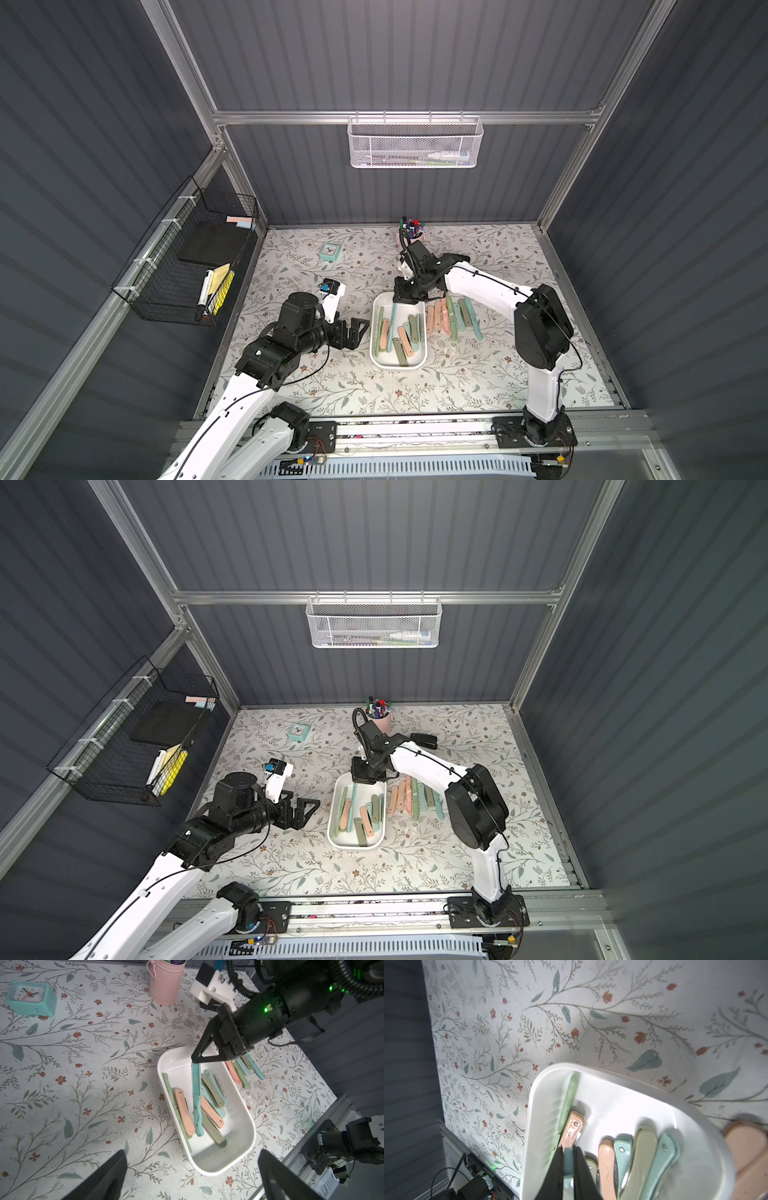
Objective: Take the fruit knife out of the storage box
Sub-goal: Pick up the fruit knife from the storage box, then place the fruit knife in the storage box, then pick up the fruit knife from the storage box.
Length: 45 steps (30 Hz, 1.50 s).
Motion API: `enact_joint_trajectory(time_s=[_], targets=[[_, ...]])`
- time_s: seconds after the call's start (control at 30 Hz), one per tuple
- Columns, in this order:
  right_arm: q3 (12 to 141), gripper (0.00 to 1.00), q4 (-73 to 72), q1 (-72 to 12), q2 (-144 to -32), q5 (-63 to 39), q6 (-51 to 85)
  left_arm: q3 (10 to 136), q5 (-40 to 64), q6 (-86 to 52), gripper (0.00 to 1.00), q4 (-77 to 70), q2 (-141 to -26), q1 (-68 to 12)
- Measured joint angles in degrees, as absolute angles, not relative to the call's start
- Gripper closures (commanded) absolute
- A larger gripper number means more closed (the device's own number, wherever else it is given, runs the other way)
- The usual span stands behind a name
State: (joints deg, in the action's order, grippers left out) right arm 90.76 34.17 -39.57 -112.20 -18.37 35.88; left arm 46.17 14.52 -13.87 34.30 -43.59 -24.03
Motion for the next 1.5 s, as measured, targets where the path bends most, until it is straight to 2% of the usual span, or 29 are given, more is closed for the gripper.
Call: enact_joint_trajectory(time_s=[0.37,0.77,0.93,1.03,1.2,1.33,1.5], targets=[[87.64,0.88,32.75,-33.65,-109.69,-25.45,31.31,46.17,18.55,-13.69,0.0,34.26,-45.32,-24.03],[95.77,0.83,37.45,-34.68,-120.6,-28.64,28.25,46.17,18.87,-13.69,0.01,34.28,-45.54,-24.03],[96.9,0.63,37.71,-35.35,-122.02,-29.17,28.16,46.17,18.87,-13.69,0.01,34.28,-45.54,-24.03],[96.68,0.62,37.15,-35.59,-121.86,-29.06,28.18,46.17,18.85,-13.67,0.01,34.28,-45.54,-24.03],[94.74,0.62,37.43,-36.6,-119.96,-27.03,29.82,46.17,18.85,-13.67,0.01,34.28,-45.54,-24.03],[95.13,0.6,40.56,-40.16,-119.7,-20.4,32.01,46.17,18.83,-13.69,0.01,34.28,-45.54,-24.03],[102.35,0.61,47.44,-45.47,-124.49,-12.86,33.87,46.17,18.68,-13.69,0.01,34.3,-45.54,-23.88]])
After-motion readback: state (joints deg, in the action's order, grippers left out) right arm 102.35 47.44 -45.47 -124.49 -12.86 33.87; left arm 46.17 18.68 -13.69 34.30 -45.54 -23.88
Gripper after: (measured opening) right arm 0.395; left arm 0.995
